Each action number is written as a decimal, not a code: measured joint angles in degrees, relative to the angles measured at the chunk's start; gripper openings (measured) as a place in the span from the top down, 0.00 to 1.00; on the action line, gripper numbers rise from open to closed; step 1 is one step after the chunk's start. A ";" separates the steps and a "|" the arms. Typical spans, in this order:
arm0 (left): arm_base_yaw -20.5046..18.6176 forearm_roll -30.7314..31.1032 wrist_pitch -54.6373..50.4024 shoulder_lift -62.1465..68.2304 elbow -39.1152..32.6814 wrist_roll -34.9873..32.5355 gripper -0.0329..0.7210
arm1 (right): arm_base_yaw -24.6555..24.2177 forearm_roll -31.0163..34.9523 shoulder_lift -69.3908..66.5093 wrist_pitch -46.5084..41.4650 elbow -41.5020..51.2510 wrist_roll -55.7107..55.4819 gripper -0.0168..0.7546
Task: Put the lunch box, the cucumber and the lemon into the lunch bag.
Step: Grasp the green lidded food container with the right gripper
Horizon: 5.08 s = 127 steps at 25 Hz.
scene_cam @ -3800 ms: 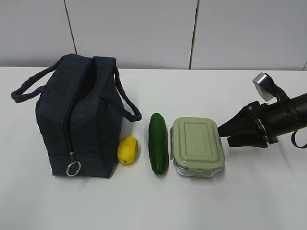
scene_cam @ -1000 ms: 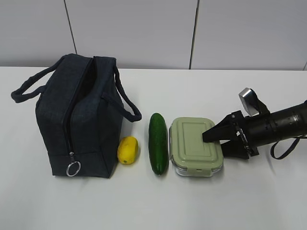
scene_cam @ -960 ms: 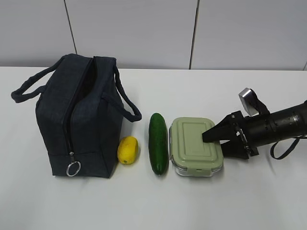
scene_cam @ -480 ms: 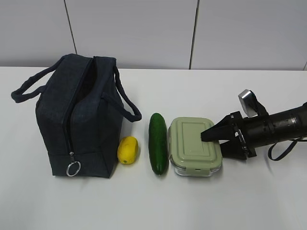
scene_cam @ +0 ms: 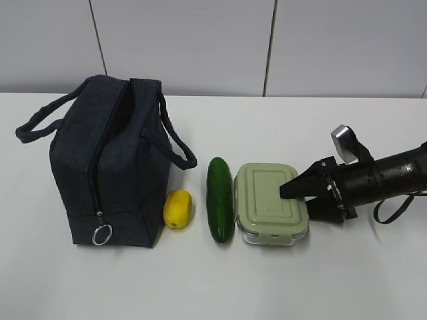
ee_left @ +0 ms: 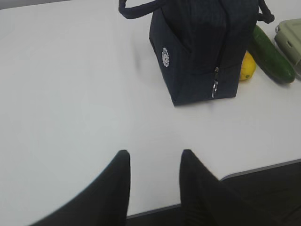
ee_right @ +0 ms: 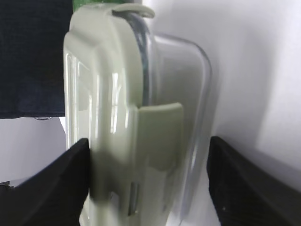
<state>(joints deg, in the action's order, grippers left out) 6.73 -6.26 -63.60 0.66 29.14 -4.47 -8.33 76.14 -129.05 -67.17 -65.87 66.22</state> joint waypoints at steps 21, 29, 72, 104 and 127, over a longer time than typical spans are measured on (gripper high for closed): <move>0.00 0.00 0.00 0.00 0.00 0.00 0.64 | 0.00 -0.29 0.00 -1.04 -0.08 0.00 0.38; 0.00 0.00 0.00 0.00 0.00 0.00 0.64 | 0.00 -0.39 0.00 -1.04 -0.08 0.00 0.38; 0.00 0.00 0.00 0.00 0.00 0.00 0.64 | 0.00 -2.36 0.30 -1.52 -0.12 -4.31 0.40; 0.00 0.00 0.00 0.00 0.00 0.00 0.64 | 0.00 -5.71 4.18 0.78 -0.12 -5.88 0.44; 0.00 0.00 0.00 0.00 0.00 0.00 0.64 | 1.90 -7.71 4.18 0.78 -1.51 -2.20 0.33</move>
<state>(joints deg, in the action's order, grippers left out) 6.73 -6.26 -63.60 0.66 29.14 -4.47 -6.43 68.44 -124.87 -66.39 -67.38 64.02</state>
